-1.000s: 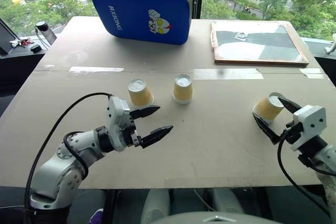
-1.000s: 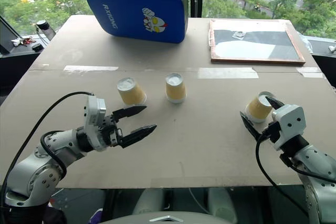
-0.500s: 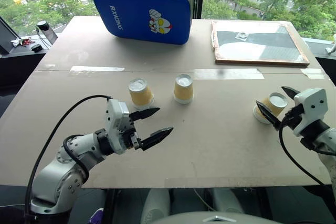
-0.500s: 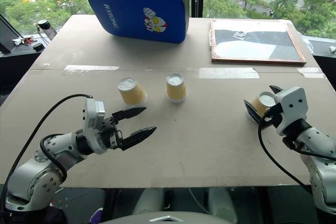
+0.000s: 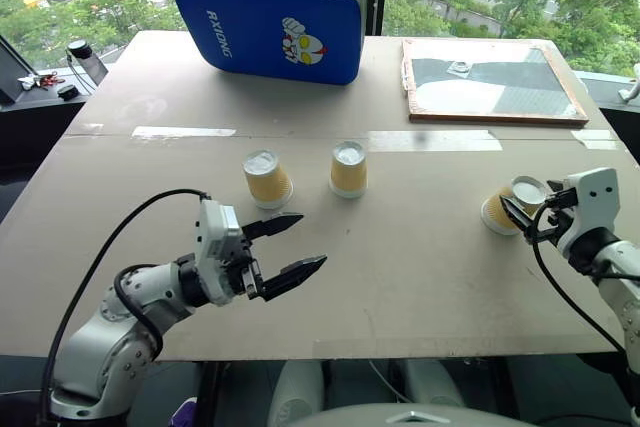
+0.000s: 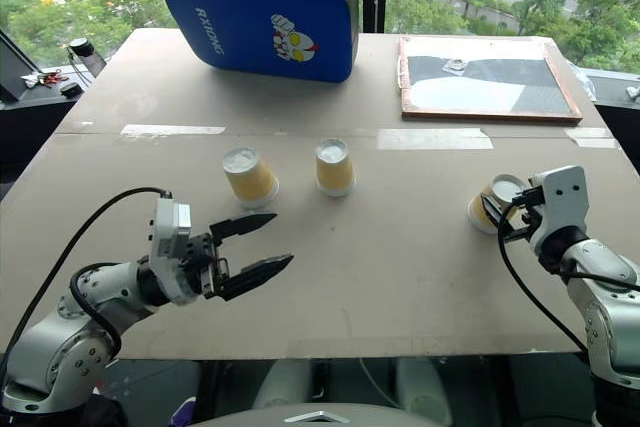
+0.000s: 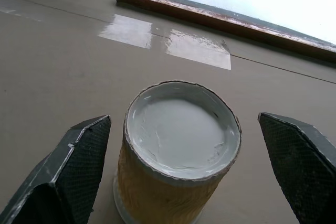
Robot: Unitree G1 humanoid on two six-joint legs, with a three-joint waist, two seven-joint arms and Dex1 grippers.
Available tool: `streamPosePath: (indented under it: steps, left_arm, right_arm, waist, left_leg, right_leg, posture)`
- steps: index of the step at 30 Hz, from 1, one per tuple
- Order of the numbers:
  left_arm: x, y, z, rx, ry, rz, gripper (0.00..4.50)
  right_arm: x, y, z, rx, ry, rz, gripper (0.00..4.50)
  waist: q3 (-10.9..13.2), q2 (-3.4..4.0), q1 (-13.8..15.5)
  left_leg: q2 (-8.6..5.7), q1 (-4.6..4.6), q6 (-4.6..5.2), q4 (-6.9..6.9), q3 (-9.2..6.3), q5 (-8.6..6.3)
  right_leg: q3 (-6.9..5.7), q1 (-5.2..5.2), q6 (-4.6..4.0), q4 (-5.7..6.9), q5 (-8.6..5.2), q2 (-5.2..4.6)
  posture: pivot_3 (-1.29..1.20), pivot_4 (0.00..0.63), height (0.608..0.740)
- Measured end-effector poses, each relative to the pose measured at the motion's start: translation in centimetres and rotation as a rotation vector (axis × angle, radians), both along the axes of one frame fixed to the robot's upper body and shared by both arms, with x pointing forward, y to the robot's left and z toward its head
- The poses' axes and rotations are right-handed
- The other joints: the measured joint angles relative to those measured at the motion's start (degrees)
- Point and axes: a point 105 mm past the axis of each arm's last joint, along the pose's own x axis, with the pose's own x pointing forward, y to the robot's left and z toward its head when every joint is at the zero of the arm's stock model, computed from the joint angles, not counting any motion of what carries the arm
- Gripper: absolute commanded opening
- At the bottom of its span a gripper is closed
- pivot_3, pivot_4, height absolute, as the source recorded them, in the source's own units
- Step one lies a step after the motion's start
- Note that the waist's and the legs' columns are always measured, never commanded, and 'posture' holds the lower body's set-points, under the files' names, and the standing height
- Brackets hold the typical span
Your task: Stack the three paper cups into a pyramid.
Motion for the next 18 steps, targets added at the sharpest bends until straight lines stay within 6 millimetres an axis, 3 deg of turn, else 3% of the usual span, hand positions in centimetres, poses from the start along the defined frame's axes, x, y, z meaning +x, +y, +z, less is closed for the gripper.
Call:
streamPosePath:
  steps: [4, 10, 15, 18]
  left_arm:
    - [-0.2, 0.2, 0.0, 0.002, -0.001, 0.006, 4.5]
    - [-0.7, 0.6, -0.4, 0.001, 0.013, 0.018, 4.5]
    - [-0.8, 0.9, -0.5, -0.002, 0.008, 0.034, 4.5]
    - [-0.9, 1.2, -0.6, -0.004, 0.009, 0.053, 4.5]
  right_arm:
    - [0.3, -0.1, -0.3, 0.015, 0.009, -0.002, 2.31]
    - [0.6, 0.8, -0.1, 0.037, 0.003, 0.051, 2.25]
    - [0.8, 5.0, 1.9, 0.064, -0.049, 0.235, 2.25]
    - [1.0, 9.1, 2.8, 0.051, -0.076, 0.387, 2.25]
  waist:
    - [0.0, 0.01, 0.0]
    - [0.01, 0.01, -0.07]
    - [0.04, 0.06, -0.16]
    - [0.04, 0.05, -0.21]
  left_leg:
    - [0.0, 0.0, 0.0, 0.0, 0.01, 0.0]
    - [0.0, 0.01, 0.0, 0.0, 0.0, 0.0]
    - [0.02, 0.0, 0.0, -0.01, -0.06, 0.0]
    - [0.03, 0.02, 0.0, -0.01, -0.08, 0.0]
  right_leg:
    - [0.0, 0.0, 0.0, 0.0, 0.0, 0.0]
    - [0.02, 0.0, 0.0, 0.0, 0.0, 0.0]
    - [0.0, -0.02, 0.0, 0.0, 0.0, 0.01]
    - [0.03, -0.02, 0.0, 0.0, 0.0, 0.01]
  posture:
    - [0.0, 0.15, 0.74]
    - [0.0, 0.15, 0.74]
    - [0.0, 0.15, 0.74]
    - [0.0, 0.15, 0.74]
